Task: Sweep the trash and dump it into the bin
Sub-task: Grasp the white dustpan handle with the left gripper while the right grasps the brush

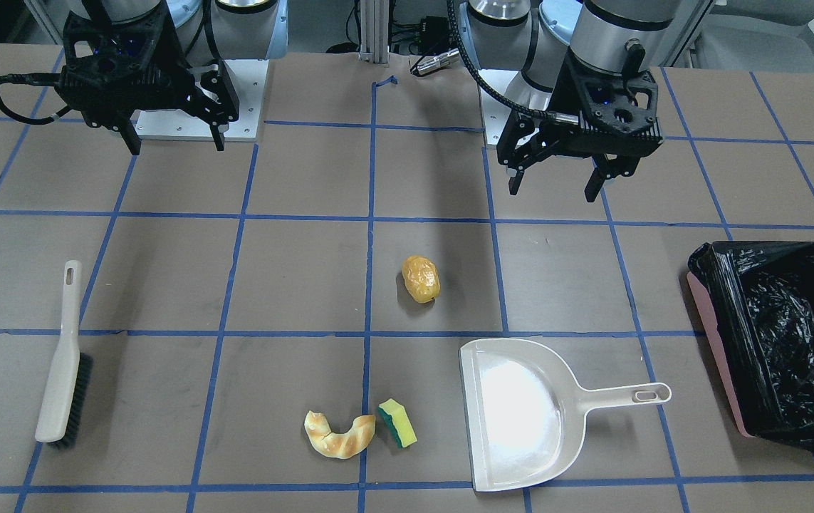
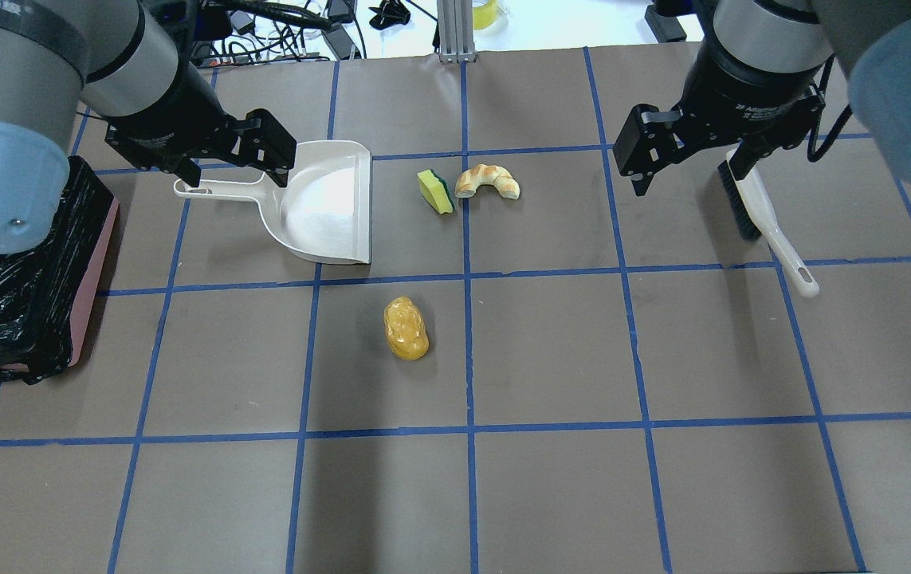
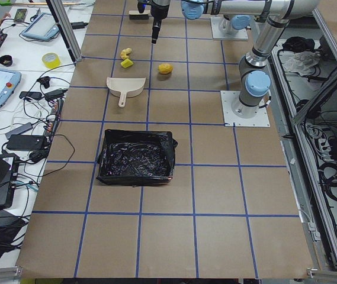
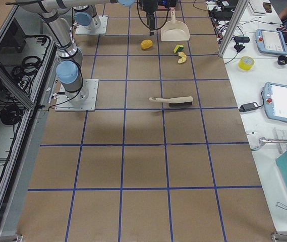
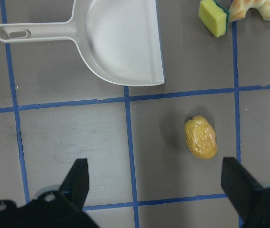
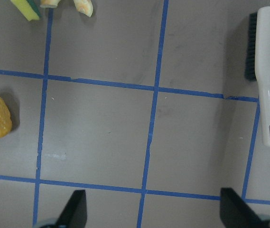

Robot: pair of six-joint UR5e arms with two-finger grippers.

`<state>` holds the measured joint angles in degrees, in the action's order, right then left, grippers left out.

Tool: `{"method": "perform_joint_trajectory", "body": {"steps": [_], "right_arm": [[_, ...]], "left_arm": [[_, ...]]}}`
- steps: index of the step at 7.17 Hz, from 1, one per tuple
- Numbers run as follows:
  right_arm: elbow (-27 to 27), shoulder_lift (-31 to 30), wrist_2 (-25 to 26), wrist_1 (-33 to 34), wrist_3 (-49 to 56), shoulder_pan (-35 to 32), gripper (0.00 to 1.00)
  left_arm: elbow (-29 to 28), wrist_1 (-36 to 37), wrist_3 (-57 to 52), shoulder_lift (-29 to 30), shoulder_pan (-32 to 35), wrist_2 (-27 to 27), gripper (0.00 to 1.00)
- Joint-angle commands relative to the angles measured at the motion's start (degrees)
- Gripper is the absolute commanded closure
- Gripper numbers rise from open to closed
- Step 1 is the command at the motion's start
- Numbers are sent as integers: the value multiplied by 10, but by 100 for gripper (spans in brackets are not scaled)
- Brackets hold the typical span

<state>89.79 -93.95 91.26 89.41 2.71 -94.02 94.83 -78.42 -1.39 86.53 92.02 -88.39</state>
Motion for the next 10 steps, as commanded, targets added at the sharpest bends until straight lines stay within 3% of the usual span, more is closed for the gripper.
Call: {"method": "perform_joint_trajectory", "body": {"steps": [1, 3, 5, 6, 8, 10], "right_arm": [[0, 2, 1, 1, 3, 2, 0], [3, 10, 16, 4, 41, 53, 0], [41, 59, 18, 12, 141, 130, 0], [66, 80, 54, 29, 230, 171, 0], [133, 123, 54, 141, 273, 255, 0], [151, 175, 52, 190, 291, 270, 1]], "left_arm": [[1, -6, 4, 0, 1, 0, 0], [-2, -3, -22, 7, -10, 0, 0], [3, -2, -243, 24, -85, 8, 0], [4, -2, -325, 35, -123, 9, 0], [4, 36, -506, 77, -149, 9, 0], [2, 109, -675, 136, -161, 9, 2]]}}
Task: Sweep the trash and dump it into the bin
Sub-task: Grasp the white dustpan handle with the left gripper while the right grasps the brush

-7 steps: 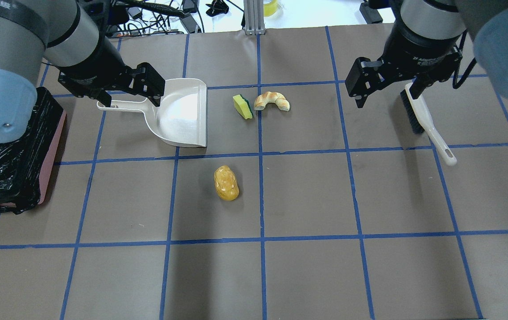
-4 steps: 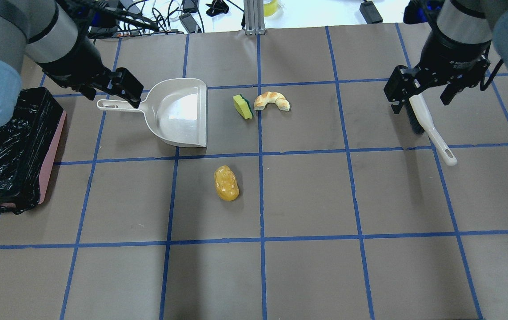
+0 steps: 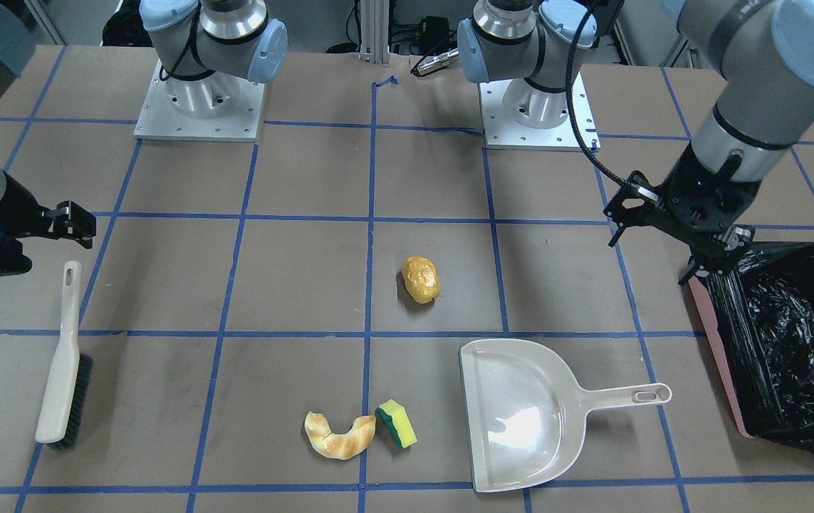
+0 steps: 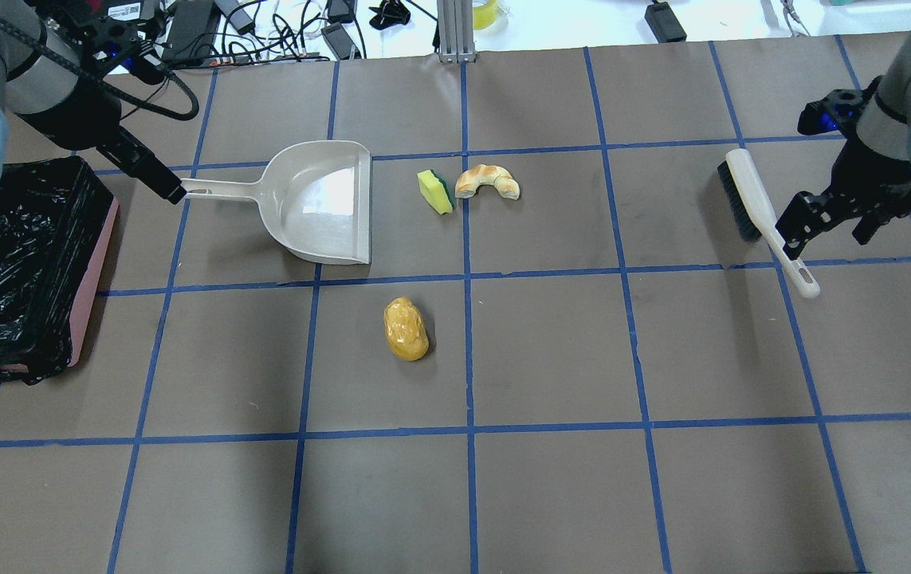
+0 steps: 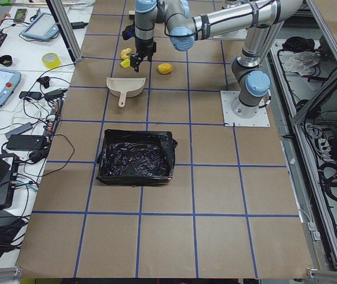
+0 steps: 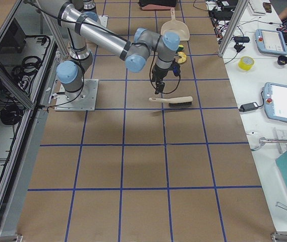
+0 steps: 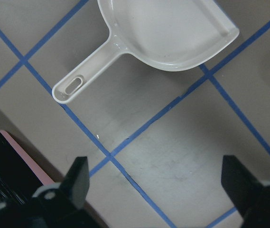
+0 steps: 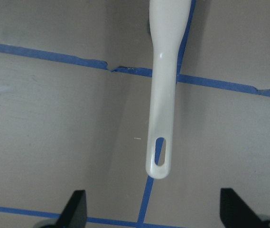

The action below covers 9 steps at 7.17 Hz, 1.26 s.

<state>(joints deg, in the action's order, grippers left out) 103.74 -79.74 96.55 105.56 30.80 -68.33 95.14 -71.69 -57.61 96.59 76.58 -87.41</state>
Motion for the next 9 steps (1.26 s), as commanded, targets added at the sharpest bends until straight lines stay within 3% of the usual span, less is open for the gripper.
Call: {"method": "perform_joint_trajectory", "body": {"steps": [1, 3, 4, 7, 8, 9], "right_arm": [[11, 56, 0, 31, 8, 13, 4], [11, 69, 6, 47, 7, 13, 17], [12, 74, 4, 47, 7, 13, 39], [12, 84, 4, 47, 5, 13, 60], [11, 84, 7, 47, 3, 13, 75], [9, 83, 7, 47, 1, 13, 83]], "left_arm": [[-9, 84, -207, 72, -18, -1, 2], [-6, 157, -343, 126, -24, 11, 2], [-10, 161, -386, 148, -24, 19, 2], [-22, 219, -395, 201, -24, 60, 2], [-29, 220, -397, 211, -24, 60, 2], [-24, 219, -397, 223, -24, 60, 2]]}}
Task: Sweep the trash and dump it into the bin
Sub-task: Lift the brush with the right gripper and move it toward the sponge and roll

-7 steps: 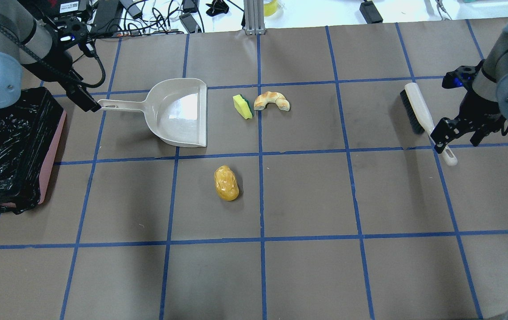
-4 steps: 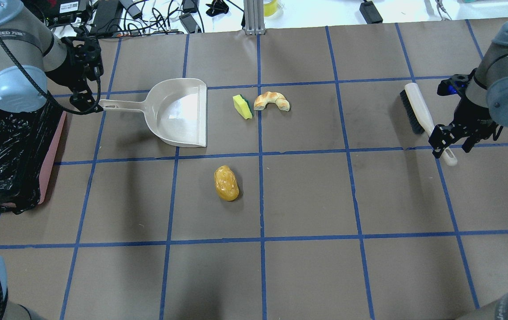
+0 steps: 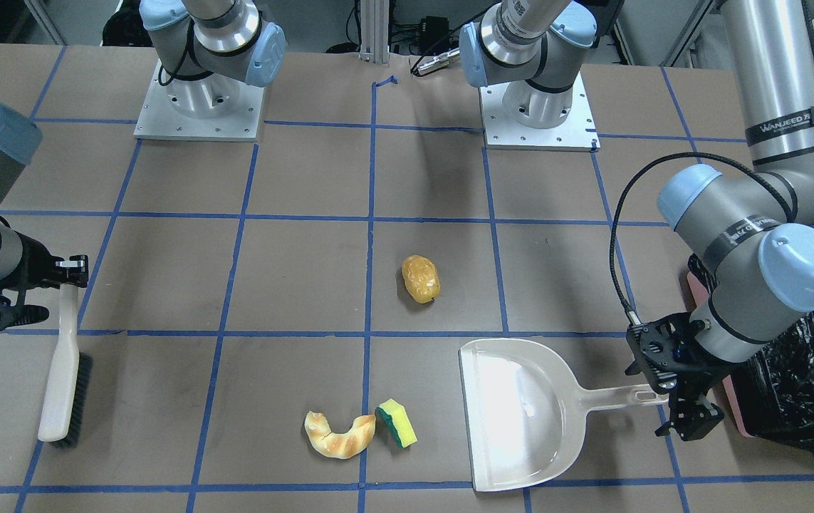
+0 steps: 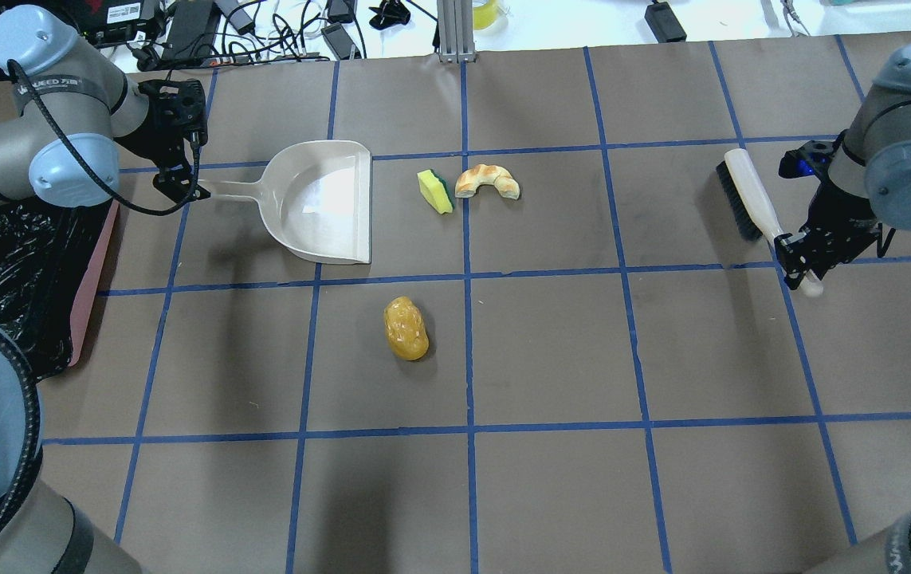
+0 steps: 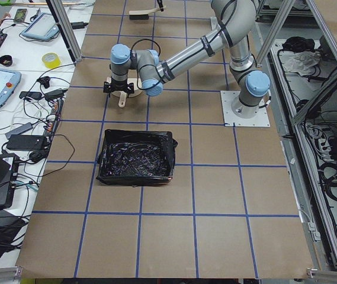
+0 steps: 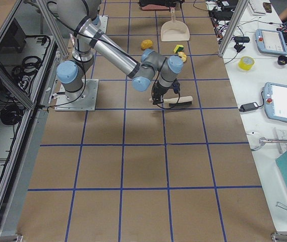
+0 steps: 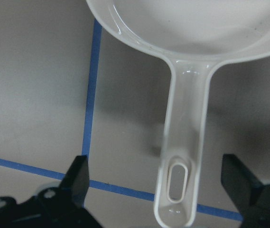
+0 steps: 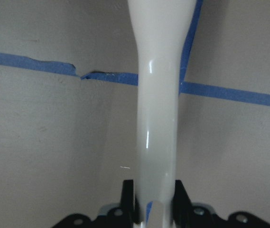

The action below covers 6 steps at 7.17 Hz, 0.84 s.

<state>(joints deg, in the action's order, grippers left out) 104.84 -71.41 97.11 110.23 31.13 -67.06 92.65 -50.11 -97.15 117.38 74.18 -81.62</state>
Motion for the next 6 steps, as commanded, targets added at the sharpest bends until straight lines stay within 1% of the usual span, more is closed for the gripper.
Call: {"method": "perform_joint_trajectory", "body": {"steps": [1, 2, 3, 4, 5, 6], "right_arm": [[-6, -9, 3, -4, -18, -4, 84], [-4, -21, -3, -16, -63, -17, 91], [-5, -27, 3, -35, -92, -60, 98], [-5, -42, 25, -38, -155, -107, 100], [-5, -48, 29, -58, -210, -154, 100], [-5, -41, 42, -62, -271, -203, 100]], "left_arm": [[2, 2, -5, 26, 0, 1, 2], [4, -4, -5, 30, 0, 2, 2], [10, -6, -4, 30, 0, 2, 6], [10, -6, -4, 29, 1, 2, 21], [10, -4, -1, 24, 2, -3, 86], [10, -6, -1, 22, 3, -3, 86]]}}
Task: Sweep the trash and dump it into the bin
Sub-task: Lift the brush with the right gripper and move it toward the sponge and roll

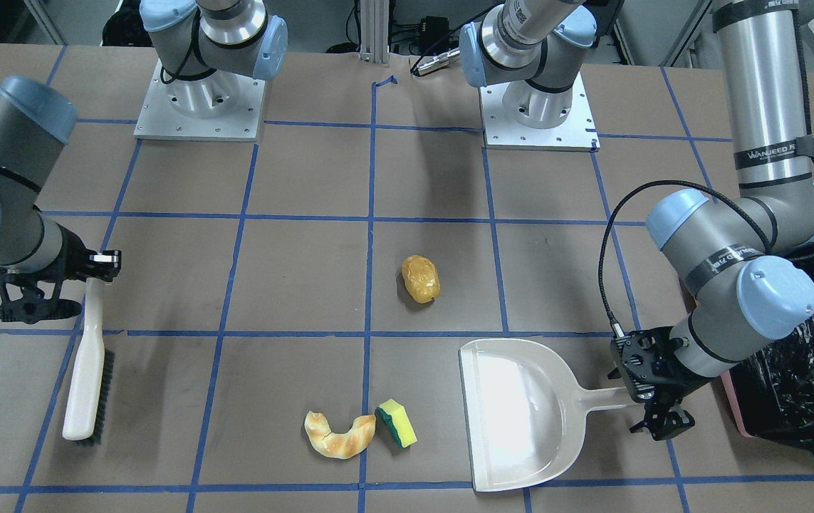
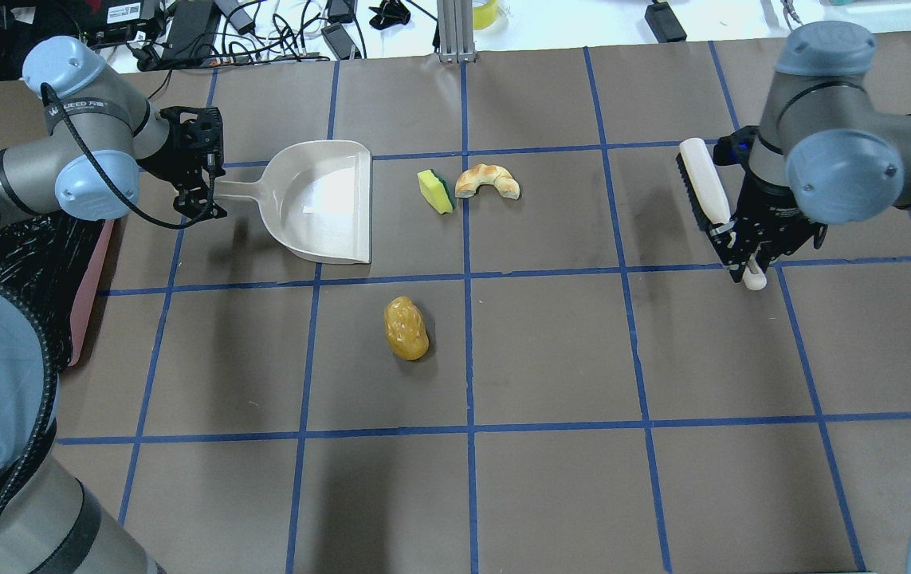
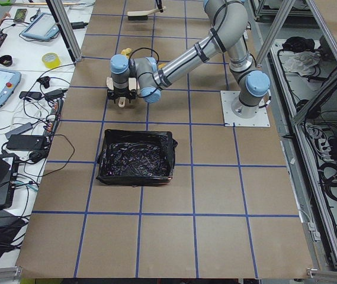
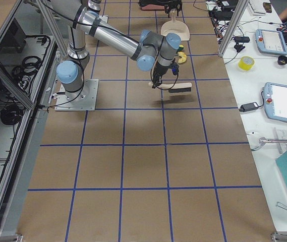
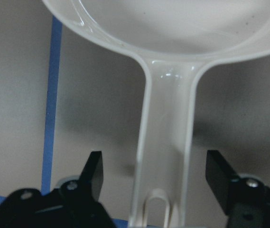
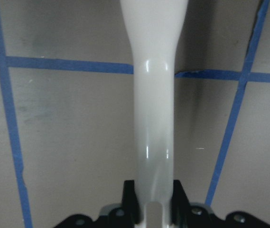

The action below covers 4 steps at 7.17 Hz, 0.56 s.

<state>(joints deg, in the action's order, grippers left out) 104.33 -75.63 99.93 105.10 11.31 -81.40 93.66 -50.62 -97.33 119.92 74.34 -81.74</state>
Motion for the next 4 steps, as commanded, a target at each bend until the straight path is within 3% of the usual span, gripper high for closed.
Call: {"method": "perform_joint_trajectory", "body": {"steps": [1, 2, 4], "right_arm": [[-2, 6, 10, -6, -129, -112, 100], [-15, 23, 11, 0, -172, -170, 100], [-110, 101, 16, -6, -192, -244, 100]], "left_arm": [[0, -1, 0, -4, 1, -2, 86], [1, -1, 0, -3, 1, 1, 87], [3, -1, 4, -4, 2, 1, 95]]}}
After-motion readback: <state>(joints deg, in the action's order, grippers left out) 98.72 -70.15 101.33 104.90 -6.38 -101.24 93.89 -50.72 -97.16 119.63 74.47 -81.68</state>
